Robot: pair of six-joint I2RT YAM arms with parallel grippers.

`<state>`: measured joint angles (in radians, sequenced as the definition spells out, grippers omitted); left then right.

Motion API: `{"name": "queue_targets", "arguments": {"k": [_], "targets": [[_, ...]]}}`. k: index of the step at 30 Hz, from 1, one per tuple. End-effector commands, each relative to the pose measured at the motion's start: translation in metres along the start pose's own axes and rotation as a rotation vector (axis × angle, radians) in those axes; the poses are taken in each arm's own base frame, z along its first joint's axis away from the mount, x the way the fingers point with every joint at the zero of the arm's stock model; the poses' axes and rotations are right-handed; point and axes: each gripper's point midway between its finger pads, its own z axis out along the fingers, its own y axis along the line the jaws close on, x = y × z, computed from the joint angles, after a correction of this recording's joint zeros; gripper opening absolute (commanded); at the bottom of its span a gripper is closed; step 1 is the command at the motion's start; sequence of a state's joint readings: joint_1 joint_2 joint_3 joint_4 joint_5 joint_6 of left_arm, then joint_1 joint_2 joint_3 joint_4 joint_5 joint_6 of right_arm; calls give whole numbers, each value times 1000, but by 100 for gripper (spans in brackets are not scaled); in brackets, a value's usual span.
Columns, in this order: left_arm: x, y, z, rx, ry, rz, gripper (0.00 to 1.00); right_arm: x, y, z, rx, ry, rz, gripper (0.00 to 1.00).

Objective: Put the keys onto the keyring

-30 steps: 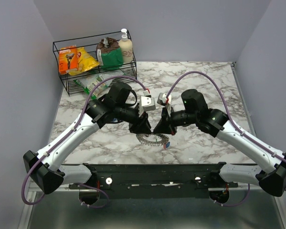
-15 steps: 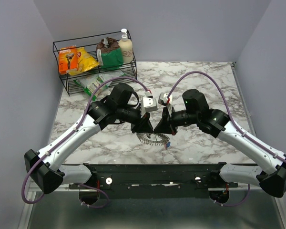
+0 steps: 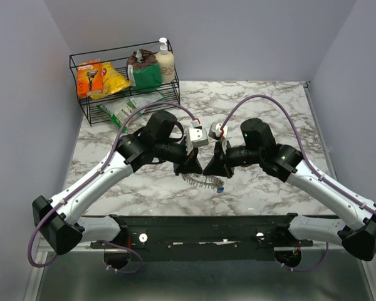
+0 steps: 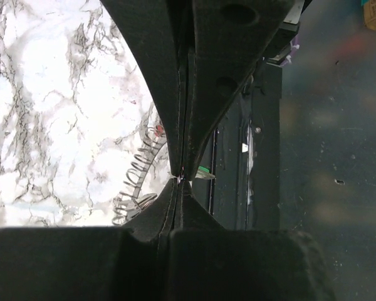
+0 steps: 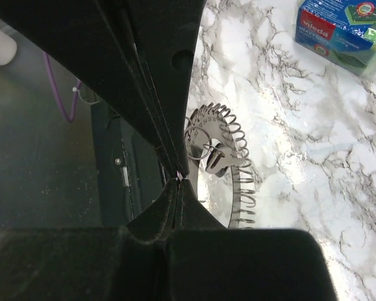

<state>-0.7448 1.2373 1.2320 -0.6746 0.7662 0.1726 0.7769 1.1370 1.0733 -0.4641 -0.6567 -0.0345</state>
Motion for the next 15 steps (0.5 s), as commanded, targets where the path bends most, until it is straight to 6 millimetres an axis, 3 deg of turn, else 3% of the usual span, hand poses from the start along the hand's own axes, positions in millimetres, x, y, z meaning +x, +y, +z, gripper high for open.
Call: {"name": "queue_targets", "arguments": {"k": [1,9,15], "targets": [[-8,10,0,-70,-53,41,0,-8,6,-2,-14,-38,-19,3],[-22,13,-4,-133,-208,64,0,-10,6,-5,4,-70,-26,34],[-28,17,-11,-199,-323,90,0,-18,8,-11,21,-114,-23,49]]}}
